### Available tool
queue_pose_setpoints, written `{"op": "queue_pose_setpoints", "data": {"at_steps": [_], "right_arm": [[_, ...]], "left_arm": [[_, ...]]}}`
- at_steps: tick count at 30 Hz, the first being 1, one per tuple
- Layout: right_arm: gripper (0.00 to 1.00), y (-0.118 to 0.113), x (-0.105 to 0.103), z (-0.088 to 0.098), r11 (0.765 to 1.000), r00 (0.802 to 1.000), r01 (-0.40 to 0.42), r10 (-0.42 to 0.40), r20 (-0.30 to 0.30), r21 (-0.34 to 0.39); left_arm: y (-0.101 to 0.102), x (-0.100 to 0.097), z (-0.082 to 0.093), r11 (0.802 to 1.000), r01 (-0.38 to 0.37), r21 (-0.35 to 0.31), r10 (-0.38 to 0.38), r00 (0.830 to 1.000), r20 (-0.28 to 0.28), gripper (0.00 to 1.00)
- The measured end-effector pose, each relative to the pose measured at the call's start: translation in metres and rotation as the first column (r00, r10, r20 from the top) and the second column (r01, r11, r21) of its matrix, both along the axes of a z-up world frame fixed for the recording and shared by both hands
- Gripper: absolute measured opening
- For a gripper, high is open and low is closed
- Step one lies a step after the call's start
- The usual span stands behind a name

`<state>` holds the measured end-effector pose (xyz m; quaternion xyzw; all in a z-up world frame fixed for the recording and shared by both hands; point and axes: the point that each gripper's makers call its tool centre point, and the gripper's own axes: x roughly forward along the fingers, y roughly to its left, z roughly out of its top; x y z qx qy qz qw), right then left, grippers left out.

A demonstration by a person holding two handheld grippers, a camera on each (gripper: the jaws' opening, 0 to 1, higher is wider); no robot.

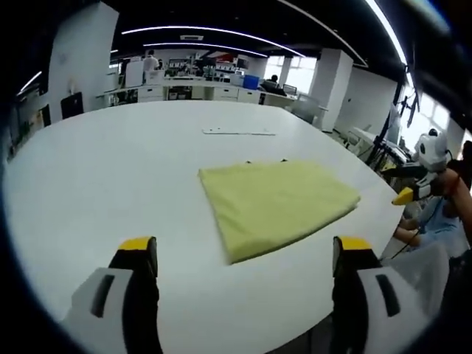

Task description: Fold the garment on the visible template until the final outline fits inside the template.

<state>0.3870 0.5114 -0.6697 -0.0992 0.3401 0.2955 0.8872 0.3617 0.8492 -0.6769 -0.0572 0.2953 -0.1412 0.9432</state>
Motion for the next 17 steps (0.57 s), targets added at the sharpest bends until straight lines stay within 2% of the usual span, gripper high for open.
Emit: {"op": "queue_pose_setpoints", "data": {"at_steps": [17], "right_arm": [[0.97, 0.0007, -0.0006, 0.0, 1.0, 1.0, 0.006, -0.006, 0.001, 0.012]], "left_arm": [[0.0039, -0.005, -0.0091, 1.0, -0.008, -0.002, 0.008, 1.0, -0.023, 0.94]]}}
